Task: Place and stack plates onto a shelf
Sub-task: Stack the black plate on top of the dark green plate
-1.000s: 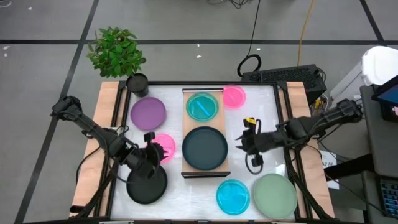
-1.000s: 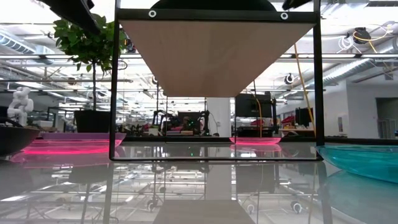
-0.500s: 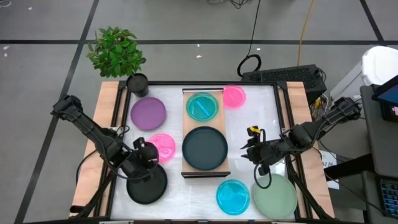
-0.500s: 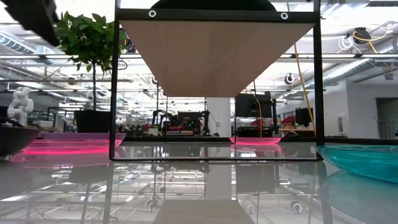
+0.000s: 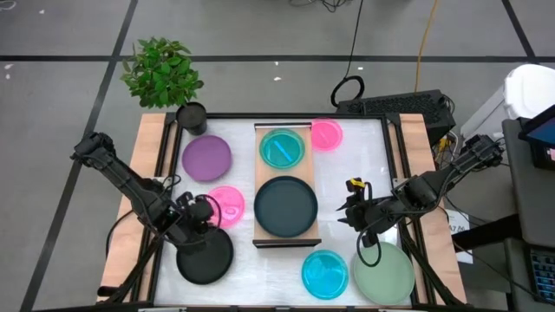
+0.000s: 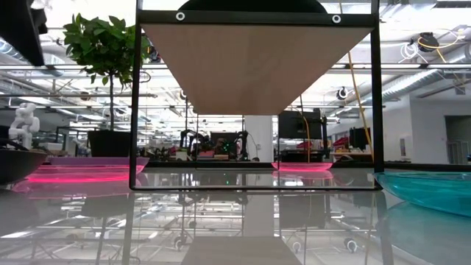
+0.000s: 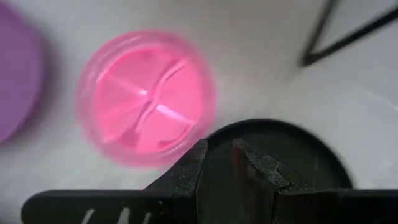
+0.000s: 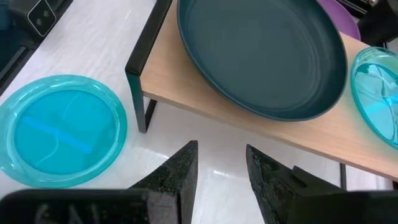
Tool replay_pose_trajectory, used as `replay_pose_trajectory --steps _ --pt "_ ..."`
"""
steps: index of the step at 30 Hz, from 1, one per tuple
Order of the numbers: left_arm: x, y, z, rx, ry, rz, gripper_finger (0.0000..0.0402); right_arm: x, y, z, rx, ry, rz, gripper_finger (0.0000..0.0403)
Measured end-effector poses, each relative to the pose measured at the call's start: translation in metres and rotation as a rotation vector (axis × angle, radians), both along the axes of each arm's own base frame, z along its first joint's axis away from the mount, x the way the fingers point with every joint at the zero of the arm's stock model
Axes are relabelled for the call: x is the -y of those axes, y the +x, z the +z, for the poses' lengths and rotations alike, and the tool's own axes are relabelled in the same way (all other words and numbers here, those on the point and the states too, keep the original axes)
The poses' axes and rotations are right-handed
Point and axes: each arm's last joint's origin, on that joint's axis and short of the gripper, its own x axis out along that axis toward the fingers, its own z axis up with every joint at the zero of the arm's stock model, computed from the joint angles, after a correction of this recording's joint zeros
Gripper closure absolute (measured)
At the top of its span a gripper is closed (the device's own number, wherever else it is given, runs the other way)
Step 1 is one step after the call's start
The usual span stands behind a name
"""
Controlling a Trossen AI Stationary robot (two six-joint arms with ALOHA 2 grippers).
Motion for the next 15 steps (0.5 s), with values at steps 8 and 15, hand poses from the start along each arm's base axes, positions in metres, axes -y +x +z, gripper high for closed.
replay_pose_trajectory --steps 8,15 --pt "-0.02 -0.003 -0.002 -0.106 0.074 0.129 0.0321 0.001 0.0 0.0 0.009 -0.01 -0.027 0.0284" --pt "-0.022 -0.002 -0.004 -0.203 -0.07 0.177 0.0321 0.002 -0.002 -0.002 -0.019 0.002 -0.056 0.0284"
